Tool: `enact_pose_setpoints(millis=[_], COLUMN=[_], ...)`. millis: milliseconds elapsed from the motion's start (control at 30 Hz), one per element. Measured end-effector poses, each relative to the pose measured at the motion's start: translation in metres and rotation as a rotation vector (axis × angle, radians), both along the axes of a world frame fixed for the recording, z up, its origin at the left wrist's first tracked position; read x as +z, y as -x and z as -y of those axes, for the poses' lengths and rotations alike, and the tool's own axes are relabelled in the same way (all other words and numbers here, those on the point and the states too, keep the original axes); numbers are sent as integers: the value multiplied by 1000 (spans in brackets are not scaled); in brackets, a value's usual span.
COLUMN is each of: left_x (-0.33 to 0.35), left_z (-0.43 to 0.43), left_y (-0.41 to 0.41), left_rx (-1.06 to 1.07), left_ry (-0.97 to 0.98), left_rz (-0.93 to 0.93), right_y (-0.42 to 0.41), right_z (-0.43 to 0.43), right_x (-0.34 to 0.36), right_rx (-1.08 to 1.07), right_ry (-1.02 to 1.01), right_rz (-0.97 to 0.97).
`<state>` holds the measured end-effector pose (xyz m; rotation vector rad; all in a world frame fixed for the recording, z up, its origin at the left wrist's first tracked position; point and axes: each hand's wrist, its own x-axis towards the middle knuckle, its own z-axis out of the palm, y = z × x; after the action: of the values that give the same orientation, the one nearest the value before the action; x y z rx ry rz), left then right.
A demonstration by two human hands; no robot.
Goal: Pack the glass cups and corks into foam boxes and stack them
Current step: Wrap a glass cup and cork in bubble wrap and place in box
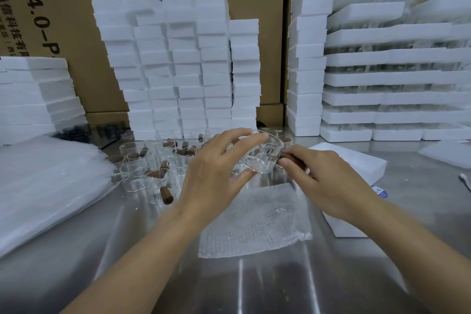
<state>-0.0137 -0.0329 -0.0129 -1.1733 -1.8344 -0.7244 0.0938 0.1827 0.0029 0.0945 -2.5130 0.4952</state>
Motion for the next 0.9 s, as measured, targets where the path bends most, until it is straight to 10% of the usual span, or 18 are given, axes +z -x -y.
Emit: enact_pose_setpoints(millis=[267, 467, 667, 900], left_x=[-1, -14, -18, -9], left_z=[4, 8, -7, -12], left_y=[11, 15, -1, -21], left_rx=[181, 67, 122, 91], left_ry=[-10, 378, 732, 529], left_rz=[144, 544, 403, 505], right_y=[13, 18, 24, 26], right_z=[-7, -13, -21, -22], right_x=[-11, -19, -26, -29], right_rx=[-14, -129, -200, -212], right_ry=[344, 528, 562, 513], right_rz=[-30, 31, 55, 41])
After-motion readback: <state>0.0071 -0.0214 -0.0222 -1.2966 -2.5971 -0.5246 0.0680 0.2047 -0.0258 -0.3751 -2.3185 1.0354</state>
